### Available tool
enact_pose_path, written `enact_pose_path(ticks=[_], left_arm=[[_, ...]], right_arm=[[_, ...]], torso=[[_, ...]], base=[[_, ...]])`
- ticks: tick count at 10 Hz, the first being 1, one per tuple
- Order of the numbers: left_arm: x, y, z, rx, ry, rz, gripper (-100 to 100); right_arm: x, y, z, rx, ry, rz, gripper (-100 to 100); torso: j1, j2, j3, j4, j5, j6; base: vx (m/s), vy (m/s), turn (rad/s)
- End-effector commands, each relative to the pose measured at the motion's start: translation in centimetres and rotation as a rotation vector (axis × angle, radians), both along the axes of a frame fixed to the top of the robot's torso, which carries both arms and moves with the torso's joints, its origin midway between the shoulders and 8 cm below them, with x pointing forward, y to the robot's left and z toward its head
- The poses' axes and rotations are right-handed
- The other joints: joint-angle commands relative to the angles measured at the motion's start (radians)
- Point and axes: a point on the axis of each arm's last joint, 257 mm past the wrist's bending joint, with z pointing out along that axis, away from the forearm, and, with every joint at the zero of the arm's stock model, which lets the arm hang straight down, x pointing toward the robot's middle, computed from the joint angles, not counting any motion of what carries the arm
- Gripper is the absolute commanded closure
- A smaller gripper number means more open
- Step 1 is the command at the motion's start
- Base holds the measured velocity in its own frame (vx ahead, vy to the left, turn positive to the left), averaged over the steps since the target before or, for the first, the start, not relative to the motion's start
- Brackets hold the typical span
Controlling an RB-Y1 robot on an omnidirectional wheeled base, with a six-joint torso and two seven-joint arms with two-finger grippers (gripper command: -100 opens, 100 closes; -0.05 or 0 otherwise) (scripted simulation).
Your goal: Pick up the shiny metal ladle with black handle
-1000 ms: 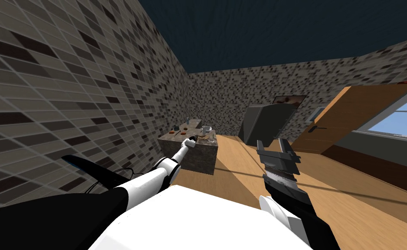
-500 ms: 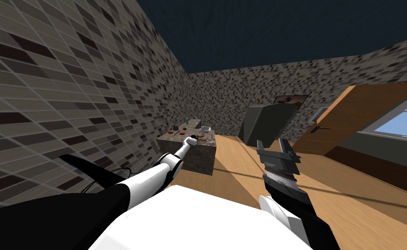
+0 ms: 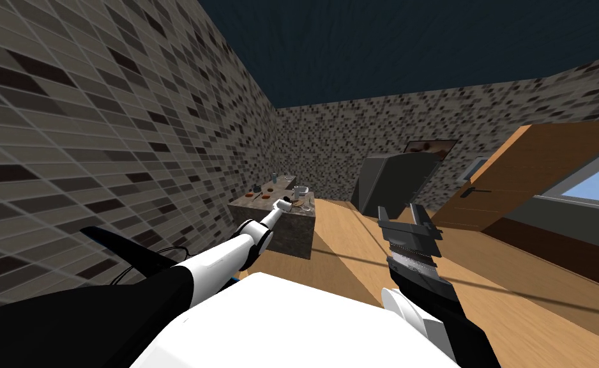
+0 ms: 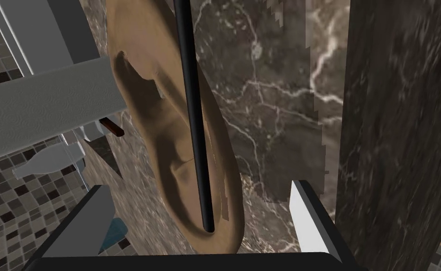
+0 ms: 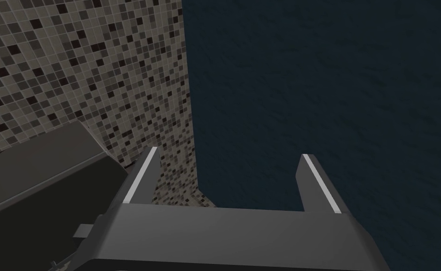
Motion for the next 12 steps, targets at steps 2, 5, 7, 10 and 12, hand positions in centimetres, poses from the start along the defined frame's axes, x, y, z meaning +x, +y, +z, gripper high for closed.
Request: enact_pose_path(ticks=[2,5,7,10,12], left_arm=[[-0.4,-0.3,-0.5,-0.002,0.052,0.012,-100],[-1.3,-1.0,-1.1,-0.008,0.142,0.036,-100],[-1.8,-1.2,-1.3,-0.011,0.181,0.049,-100],[-1.9,-1.3,-1.3,-0.011,0.187,0.050,0],[-2.2,-1.3,-1.6,-0.011,0.186,0.041,-100]], right_arm=[[0.0,0.0,0.0,0.000,0.000,0.000,0],[0.0,0.0,0.0,0.000,0.000,0.000,0],[0.0,0.0,0.0,0.000,0.000,0.000,0],[0.0,0.0,0.0,0.000,0.000,0.000,0],[0.0,0.0,0.0,0.000,0.000,0.000,0]], torso=[[0.000,0.000,0.000,0.000,0.000,0.000],[0.000,-0.001,0.000,0.000,0.000,0.000],[-0.001,-0.001,-0.001,0.000,0.000,0.000],[0.004,0.001,0.000,0.000,0.001,0.000],[0.005,0.001,0.001,0.000,0.001,-0.001]], base=[[0.035,-0.084,0.017],[0.053,-0.094,0.024],[0.057,-0.110,0.022],[0.027,-0.041,0.006],[0.039,-0.034,0.063]])
